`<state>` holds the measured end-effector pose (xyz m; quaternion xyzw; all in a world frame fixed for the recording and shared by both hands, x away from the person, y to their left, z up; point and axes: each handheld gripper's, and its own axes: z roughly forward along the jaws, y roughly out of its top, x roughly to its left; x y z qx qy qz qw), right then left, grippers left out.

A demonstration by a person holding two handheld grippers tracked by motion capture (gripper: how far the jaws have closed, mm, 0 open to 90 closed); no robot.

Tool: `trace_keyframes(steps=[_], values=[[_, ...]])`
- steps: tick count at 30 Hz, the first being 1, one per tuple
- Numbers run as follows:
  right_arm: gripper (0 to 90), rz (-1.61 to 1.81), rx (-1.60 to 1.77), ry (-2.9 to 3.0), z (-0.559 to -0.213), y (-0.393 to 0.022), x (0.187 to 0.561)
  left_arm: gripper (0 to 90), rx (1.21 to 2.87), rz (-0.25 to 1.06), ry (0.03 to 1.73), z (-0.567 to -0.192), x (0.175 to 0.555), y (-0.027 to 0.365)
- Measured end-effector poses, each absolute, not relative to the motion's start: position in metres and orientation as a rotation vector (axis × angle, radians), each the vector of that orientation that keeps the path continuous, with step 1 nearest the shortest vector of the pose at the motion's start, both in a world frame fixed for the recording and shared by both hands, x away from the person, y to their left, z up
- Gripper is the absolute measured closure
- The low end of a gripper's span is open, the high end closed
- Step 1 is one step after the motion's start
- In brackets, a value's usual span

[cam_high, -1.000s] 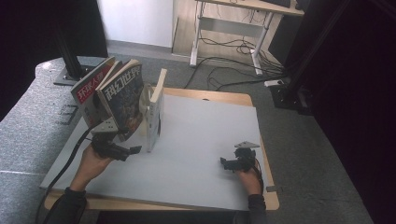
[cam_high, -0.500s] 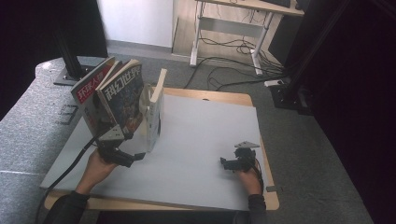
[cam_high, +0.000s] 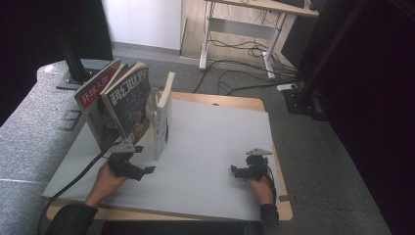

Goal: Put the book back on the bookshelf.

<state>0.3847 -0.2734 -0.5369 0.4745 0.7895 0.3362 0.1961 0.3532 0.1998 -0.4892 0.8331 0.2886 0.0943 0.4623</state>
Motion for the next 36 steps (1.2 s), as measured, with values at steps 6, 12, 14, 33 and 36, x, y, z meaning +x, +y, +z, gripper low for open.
trace_keyframes(steps=[6,12,14,33,36], values=[[0.0,0.942,1.330,2.212,-0.537,-0.273,0.385,2.5,2.078,0.213,0.717,-0.500,0.352,0.196],[0.0,0.942,1.330,2.212,-0.537,-0.273,0.385,2.4,2.133,0.204,0.717,-0.512,0.350,0.189],[0.0,0.942,1.330,2.212,-0.537,-0.273,0.385,2.4,2.157,0.194,0.715,-0.516,0.349,0.187],[0.0,0.943,1.329,2.212,-0.537,-0.274,0.385,0.8,2.342,0.248,0.695,-0.528,0.345,0.169],[0.0,0.943,1.329,2.212,-0.537,-0.274,0.385,0.8,2.342,0.248,0.695,-0.529,0.345,0.169]])
